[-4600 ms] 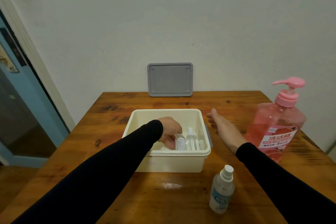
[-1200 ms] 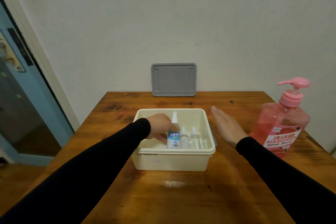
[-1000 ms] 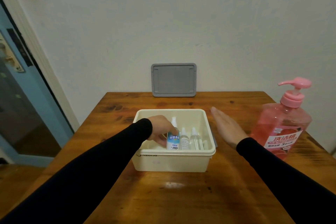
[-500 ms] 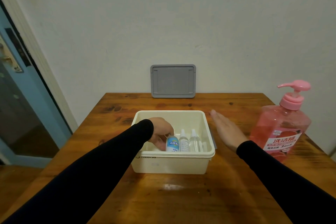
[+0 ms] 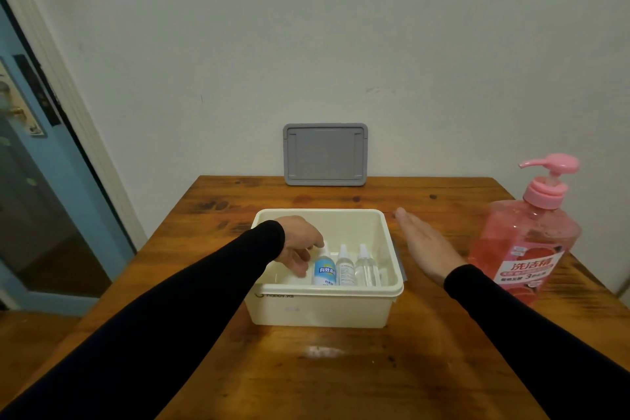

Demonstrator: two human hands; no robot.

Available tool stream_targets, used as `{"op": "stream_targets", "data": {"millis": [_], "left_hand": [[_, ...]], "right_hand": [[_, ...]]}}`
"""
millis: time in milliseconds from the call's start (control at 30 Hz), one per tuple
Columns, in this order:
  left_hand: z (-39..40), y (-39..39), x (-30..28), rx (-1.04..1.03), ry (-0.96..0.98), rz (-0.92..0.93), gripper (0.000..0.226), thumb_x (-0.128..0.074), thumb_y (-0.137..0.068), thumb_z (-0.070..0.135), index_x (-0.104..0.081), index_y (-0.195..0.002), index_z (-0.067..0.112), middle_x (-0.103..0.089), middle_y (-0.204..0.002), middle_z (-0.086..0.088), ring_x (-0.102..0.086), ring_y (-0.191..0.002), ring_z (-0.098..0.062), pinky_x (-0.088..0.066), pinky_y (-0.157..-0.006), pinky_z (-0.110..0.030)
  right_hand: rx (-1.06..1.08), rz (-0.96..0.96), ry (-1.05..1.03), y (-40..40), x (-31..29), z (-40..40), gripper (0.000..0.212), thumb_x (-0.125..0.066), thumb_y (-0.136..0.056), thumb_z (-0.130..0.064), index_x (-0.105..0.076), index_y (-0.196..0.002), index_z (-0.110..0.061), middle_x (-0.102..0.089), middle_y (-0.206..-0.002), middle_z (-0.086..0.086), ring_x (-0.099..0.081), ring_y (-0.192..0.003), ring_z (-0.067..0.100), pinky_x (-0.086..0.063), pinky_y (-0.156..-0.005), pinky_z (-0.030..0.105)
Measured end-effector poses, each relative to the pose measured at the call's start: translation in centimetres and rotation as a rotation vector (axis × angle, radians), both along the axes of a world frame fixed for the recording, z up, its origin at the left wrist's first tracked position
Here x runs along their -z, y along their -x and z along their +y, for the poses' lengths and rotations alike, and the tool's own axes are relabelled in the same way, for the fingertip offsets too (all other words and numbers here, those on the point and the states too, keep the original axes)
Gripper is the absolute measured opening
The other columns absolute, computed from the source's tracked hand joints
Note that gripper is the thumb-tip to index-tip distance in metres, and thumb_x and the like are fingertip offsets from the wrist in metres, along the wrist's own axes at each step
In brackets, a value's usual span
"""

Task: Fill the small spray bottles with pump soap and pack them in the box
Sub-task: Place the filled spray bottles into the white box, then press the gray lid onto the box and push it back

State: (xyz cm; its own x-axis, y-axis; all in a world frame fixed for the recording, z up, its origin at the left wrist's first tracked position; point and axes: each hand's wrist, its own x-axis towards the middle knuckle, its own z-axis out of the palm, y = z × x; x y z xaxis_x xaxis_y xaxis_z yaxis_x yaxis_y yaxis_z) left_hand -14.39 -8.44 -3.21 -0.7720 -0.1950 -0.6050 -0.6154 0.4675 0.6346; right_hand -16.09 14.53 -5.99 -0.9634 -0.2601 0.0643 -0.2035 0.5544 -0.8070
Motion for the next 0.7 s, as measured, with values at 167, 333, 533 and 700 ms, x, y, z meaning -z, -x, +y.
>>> {"op": "stream_targets", "data": {"millis": [167,333,533,700], "left_hand": [[-0.9,-0.6,-2.3,0.164,0.234,0.199,0.026,-0.060,-0.090,0.030,-0.062,-0.102,0.007,-0.066,-0.096,-0.008,-0.065,-0.081,-0.022,-0.057,-0.075,-0.033],[-3.0,-1.0,-5.4,0.241,0.496,0.587,0.029,-0.052,-0.092,0.041,-0.065,-0.104,0.018,-0.065,-0.095,0.003,-0.058,-0.085,-0.011,-0.045,-0.071,-0.027],[-6.9,2.4,-4.5,0.032,0.500,0.690,0.049,-0.041,-0.094,0.050,-0.052,-0.127,0.016,-0.057,-0.122,-0.004,-0.049,-0.096,-0.015,-0.039,-0.079,-0.030],[-9.1,6.4,-2.2,-0.054,0.473,0.687,0.058,-0.032,-0.095,0.054,-0.044,-0.134,0.013,-0.054,-0.129,-0.009,-0.049,-0.100,-0.019,-0.035,-0.078,-0.030]], "right_hand": [[-0.004,0.013,0.030,0.3,-0.6,-0.3,0.065,-0.018,-0.094,-0.059,-0.030,-0.145,-0.021,-0.032,-0.151,-0.003,-0.027,-0.137,0.011,-0.015,-0.100,0.020],[0.014,0.046,0.062,1.7,-1.4,-1.2,0.065,-0.019,-0.095,-0.060,-0.031,-0.146,-0.021,-0.032,-0.151,-0.002,-0.027,-0.138,0.011,-0.015,-0.101,0.021],[0.031,0.039,0.103,4.7,-1.9,-3.1,0.063,-0.021,-0.096,-0.058,-0.031,-0.145,-0.021,-0.033,-0.151,-0.004,-0.028,-0.137,0.009,-0.016,-0.100,0.019],[0.062,0.028,0.107,8.6,-1.6,-4.6,0.060,-0.022,-0.097,-0.056,-0.032,-0.145,-0.022,-0.034,-0.150,-0.004,-0.029,-0.137,0.010,-0.016,-0.100,0.018]]}}
